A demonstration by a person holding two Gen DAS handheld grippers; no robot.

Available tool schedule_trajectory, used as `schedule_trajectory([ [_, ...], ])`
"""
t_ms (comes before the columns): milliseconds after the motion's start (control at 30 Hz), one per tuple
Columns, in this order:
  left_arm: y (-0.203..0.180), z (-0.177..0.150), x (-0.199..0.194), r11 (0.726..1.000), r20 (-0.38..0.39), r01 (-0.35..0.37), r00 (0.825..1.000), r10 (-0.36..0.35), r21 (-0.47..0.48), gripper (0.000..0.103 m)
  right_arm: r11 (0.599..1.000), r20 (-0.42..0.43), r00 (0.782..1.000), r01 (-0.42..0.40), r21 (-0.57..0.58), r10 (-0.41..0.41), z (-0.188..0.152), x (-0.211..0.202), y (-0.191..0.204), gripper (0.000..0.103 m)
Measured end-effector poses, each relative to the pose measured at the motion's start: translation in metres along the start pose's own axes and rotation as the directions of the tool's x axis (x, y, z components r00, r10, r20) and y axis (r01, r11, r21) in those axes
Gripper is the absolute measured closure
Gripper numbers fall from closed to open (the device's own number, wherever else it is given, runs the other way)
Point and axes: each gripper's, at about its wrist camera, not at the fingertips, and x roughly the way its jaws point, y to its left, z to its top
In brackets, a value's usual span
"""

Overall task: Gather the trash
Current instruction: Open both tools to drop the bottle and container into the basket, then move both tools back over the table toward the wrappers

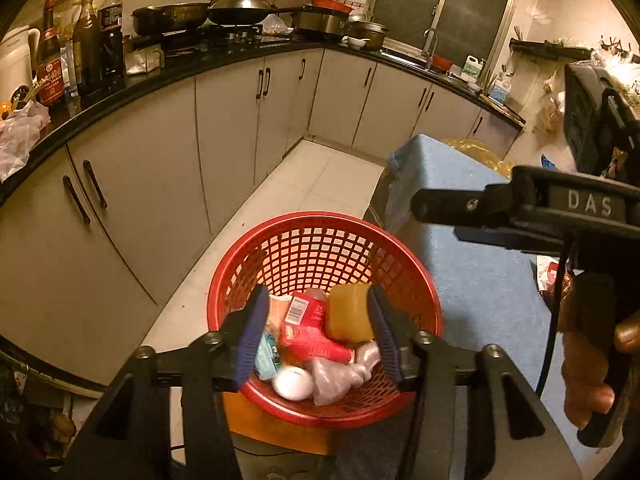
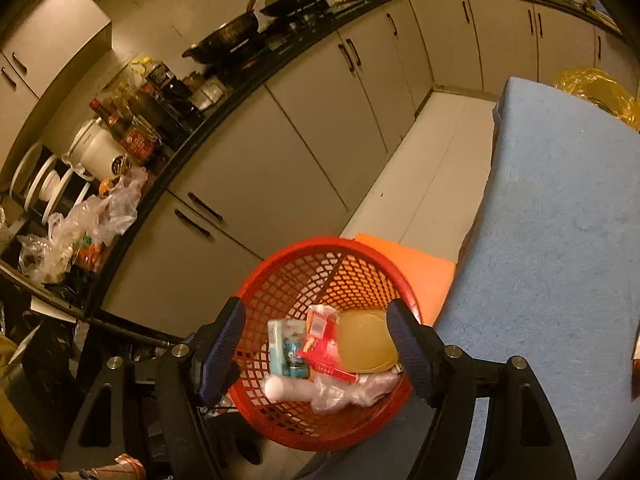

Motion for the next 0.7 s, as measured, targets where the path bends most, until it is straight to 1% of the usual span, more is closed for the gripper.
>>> schedule_trajectory([
  [67, -0.003, 0.001, -0.003, 1.000, 0.003, 0.005, 1.000, -0.005, -0.004, 0.051, 1.000, 0.024, 1.000, -0.011, 0.013, 0.010, 0.000, -0.010, -0.001, 0.026],
  [233, -0.014, 0.002, -0.009, 1.000, 0.010, 0.014, 1.000, -0.015, 0.012, 0.049, 1.000, 0.064, 0.998, 0.003, 0.028, -0.005, -0.008, -0.034, -0.009, 0.026],
  [300, -0.024, 0.003, -0.012, 0.999, 0.015, 0.024, 1.000, -0.024, 0.025, 0.049, 0.999, 0.080, 0.996, 0.021, 0.038, -0.024, -0.014, -0.046, -0.016, 0.026],
  [400, -0.043, 0.003, -0.015, 0.998, 0.021, 0.040, 0.999, -0.041, 0.058, 0.048, 0.997, 0.102, 0.994, 0.035, 0.069, -0.042, -0.024, -0.064, -0.034, 0.026],
  [533, -0.072, 0.000, -0.018, 0.993, 0.017, 0.071, 0.997, -0.073, 0.096, 0.048, 0.989, 0.122, 0.989, 0.069, 0.131, -0.086, -0.044, -0.089, -0.066, 0.026],
  [600, -0.090, -0.003, -0.019, 0.988, 0.013, 0.091, 0.996, -0.093, 0.122, 0.048, 0.978, 0.136, 0.981, 0.115, 0.175, -0.139, -0.056, -0.105, -0.086, 0.026],
  [633, -0.097, -0.005, -0.019, 0.987, 0.011, 0.096, 0.995, -0.098, 0.129, 0.048, 0.963, 0.152, 0.970, 0.156, 0.219, -0.191, -0.064, -0.117, -0.100, 0.026],
  [667, -0.106, -0.008, -0.019, 0.984, 0.007, 0.105, 0.994, -0.107, 0.142, 0.048, 0.951, 0.164, 0.961, 0.177, 0.254, -0.222, -0.070, -0.125, -0.109, 0.026],
  [700, -0.112, -0.010, -0.020, 0.983, 0.004, 0.109, 0.994, -0.111, 0.149, 0.048, 0.930, 0.172, 0.948, 0.206, 0.305, -0.267, -0.079, -0.135, -0.122, 0.026],
])
